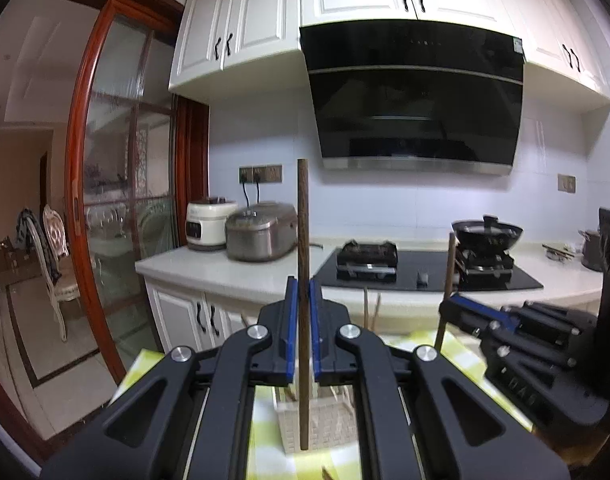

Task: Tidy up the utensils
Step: 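Lower both chopsticks into the caddy and open both tools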

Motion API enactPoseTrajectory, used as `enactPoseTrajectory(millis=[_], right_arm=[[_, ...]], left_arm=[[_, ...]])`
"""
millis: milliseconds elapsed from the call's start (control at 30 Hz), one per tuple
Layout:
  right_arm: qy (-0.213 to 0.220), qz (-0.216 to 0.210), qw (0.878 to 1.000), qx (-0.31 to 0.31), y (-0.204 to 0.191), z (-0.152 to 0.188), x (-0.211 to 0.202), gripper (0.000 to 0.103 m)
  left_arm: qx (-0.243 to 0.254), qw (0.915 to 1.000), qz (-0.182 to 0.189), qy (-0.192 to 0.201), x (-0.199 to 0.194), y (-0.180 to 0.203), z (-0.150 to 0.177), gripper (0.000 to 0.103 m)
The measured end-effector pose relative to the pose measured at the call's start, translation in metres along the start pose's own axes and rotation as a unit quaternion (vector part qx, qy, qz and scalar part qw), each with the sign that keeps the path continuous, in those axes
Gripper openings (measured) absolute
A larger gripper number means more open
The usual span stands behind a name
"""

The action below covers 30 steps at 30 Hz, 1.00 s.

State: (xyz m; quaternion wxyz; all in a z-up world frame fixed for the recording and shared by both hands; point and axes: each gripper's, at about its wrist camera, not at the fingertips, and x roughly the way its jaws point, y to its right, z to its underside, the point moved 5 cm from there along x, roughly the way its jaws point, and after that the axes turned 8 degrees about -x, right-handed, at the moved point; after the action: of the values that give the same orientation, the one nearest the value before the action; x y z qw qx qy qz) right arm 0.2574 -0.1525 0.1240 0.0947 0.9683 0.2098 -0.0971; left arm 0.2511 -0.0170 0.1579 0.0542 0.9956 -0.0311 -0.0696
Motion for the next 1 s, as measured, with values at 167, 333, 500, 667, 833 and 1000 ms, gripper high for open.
enactPoseTrajectory(millis=[167,333,500,667,833,1000], right_arm=[[0.012,0.002,1.000,-0.008,0.009,-0.026,0.027,0.006],[0.003,-0.008,1.000,-0.003,0.015,-0.028,0.061,0.006],[-0.033,-0.024,0.999,0.011,0.012,0.000,0.095,0.006],[-0.070,-0.040,0.996,0.030,0.009,0.031,0.123,0.006],[-0.103,-0.048,0.993,0.033,0.006,0.051,0.143,0.009],[-0.106,-0.034,0.993,0.046,0.015,0.052,0.138,0.012]], left_arm=[[-0.010,0.9999,0.000,0.013,0.033,-0.001,-0.036,0.006],[-0.022,0.9997,0.004,0.004,0.070,0.001,-0.041,0.006],[-0.043,0.9983,0.005,-0.039,0.106,-0.009,-0.011,0.006],[-0.079,0.9916,0.001,-0.102,0.143,-0.031,0.036,0.006],[-0.086,0.9871,-0.014,-0.134,0.163,-0.048,0.063,0.014],[-0.088,0.9888,-0.027,-0.117,0.150,-0.061,0.059,0.031]])
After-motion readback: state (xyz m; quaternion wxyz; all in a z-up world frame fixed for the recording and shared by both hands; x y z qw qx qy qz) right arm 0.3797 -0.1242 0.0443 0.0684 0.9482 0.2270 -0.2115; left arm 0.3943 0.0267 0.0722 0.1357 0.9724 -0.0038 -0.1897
